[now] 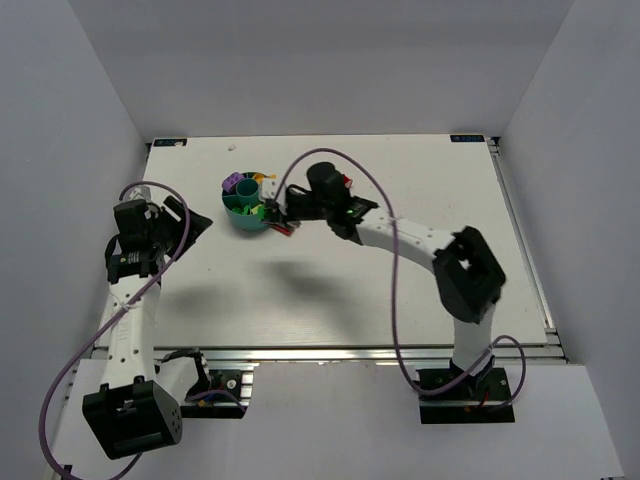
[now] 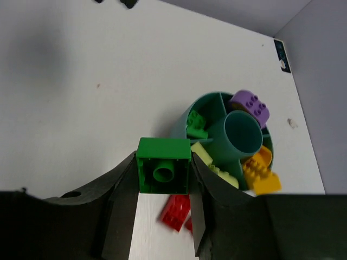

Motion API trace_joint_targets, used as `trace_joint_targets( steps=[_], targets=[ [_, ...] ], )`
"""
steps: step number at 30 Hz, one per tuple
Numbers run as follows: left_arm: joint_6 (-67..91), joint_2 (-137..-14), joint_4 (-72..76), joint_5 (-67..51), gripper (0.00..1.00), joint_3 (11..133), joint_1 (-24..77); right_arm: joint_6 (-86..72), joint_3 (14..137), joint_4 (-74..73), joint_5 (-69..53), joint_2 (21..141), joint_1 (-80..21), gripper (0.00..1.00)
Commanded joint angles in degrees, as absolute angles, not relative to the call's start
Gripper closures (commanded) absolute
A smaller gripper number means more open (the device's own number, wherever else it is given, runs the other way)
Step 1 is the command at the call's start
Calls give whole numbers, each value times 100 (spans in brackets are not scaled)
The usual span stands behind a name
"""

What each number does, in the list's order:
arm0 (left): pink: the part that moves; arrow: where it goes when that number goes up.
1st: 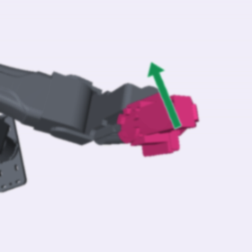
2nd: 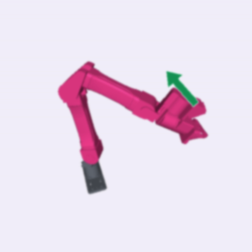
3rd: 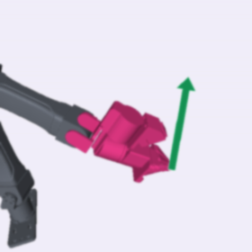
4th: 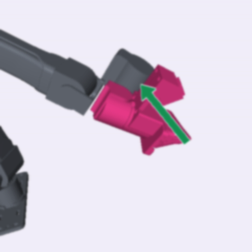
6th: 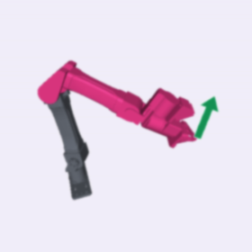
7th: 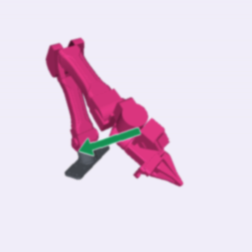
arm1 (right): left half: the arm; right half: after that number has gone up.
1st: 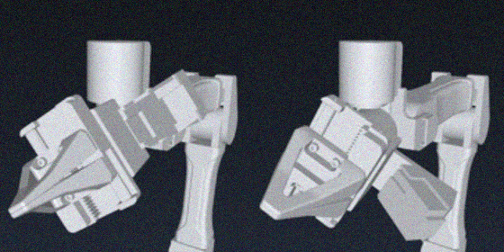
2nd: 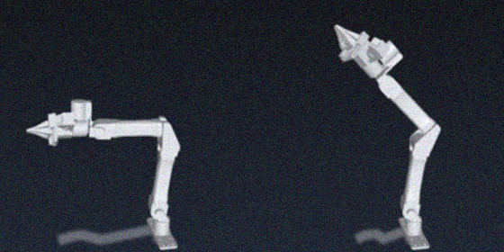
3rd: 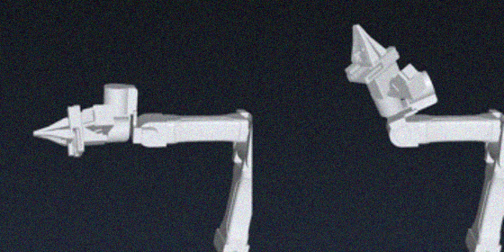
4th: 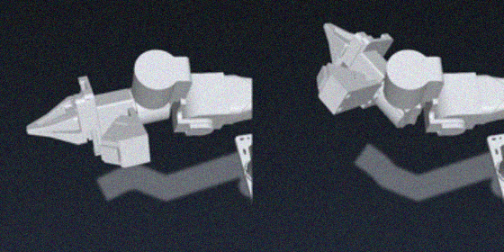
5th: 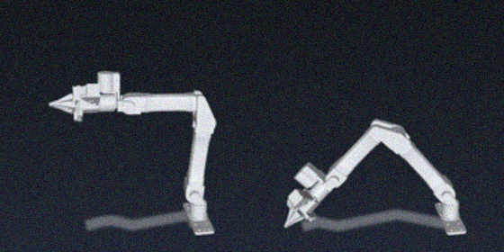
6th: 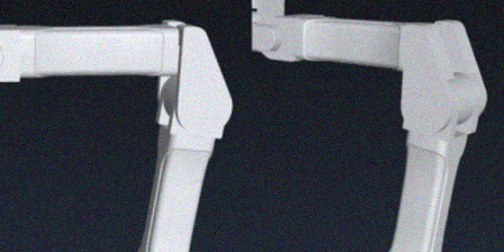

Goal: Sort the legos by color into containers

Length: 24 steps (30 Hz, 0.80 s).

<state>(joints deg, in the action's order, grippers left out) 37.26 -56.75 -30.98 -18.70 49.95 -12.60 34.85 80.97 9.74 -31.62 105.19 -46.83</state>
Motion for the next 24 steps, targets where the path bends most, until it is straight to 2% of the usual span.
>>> trace_joint_targets(
  steps=[1, 5, 14, 24],
  targets=[
    [3604, -5388, -3462, -1346, 24, 5080, -1248, 3006, 9249, 2188, -2462, 11421, -4930, 100],
    [3604, -5274, -3638, -906, 24, 5246, -1248, 2681, 10332, 2469, -1496, 12382, -5176, 100],
    [3551, -5458, -3709, -791, 24, 5221, -1222, 2514, 11434, 3085, -748, 13622, -5414, 100],
    [3551, -5484, -3700, -756, 24, 5185, -1222, 2452, 11172, 3226, -580, 13737, -5423, 97]
  ],
)
